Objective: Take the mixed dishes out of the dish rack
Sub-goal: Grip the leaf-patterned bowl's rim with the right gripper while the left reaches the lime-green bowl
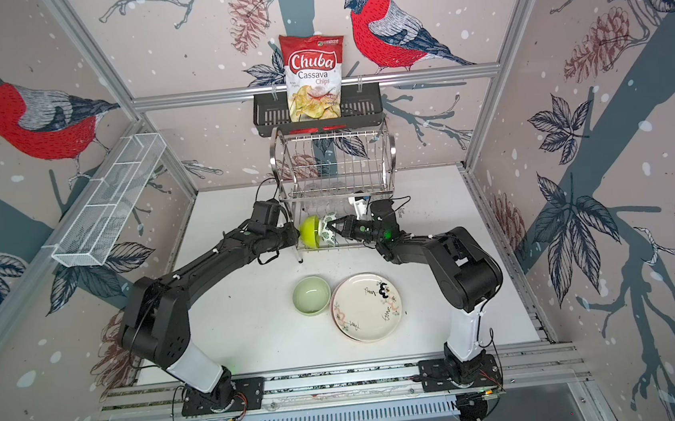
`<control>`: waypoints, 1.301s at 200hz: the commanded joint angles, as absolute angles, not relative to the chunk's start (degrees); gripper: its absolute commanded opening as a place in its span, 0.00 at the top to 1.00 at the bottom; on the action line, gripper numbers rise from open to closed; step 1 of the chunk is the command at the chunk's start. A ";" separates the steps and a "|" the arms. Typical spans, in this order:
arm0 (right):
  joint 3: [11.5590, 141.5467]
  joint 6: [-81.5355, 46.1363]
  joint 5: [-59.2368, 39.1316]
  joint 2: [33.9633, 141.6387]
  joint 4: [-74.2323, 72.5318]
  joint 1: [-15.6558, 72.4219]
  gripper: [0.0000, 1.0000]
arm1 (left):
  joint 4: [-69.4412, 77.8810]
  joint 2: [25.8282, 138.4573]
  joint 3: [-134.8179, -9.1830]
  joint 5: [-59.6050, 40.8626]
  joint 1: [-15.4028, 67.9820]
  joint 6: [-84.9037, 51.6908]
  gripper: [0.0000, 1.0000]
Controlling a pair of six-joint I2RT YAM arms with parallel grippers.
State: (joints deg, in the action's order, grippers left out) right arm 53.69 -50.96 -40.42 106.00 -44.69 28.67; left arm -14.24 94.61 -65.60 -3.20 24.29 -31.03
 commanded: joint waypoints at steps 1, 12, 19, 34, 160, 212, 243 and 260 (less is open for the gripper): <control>54.60 -51.03 -41.35 105.37 -49.75 28.74 0.95 | -14.46 94.19 -65.73 -1.49 23.99 -30.93 0.68; 54.73 -49.93 -40.71 104.41 -48.56 28.66 0.95 | -14.66 94.22 -65.72 -1.44 23.99 -30.85 0.68; 54.59 -49.07 -40.25 103.67 -47.62 28.65 0.96 | -14.60 94.14 -65.78 -1.43 23.99 -30.76 0.68; 54.49 -47.30 -39.20 102.06 -45.51 28.57 0.96 | -14.68 94.15 -65.79 -1.44 23.99 -30.62 0.68; 52.55 -39.67 -33.62 93.78 -34.54 28.56 0.97 | -14.94 91.07 -63.65 -0.52 23.99 -30.57 0.69; 49.77 -35.87 -31.19 87.72 -28.85 29.18 0.97 | -15.75 87.88 -63.28 -0.42 23.99 -30.60 0.65; 48.88 -34.19 -30.12 84.96 -25.67 29.73 0.97 | -16.12 86.25 -62.36 -0.52 23.99 -30.72 0.62; 48.38 -33.67 -29.28 83.47 -24.72 29.88 0.97 | -15.97 85.23 -61.46 -0.76 23.99 -30.90 0.61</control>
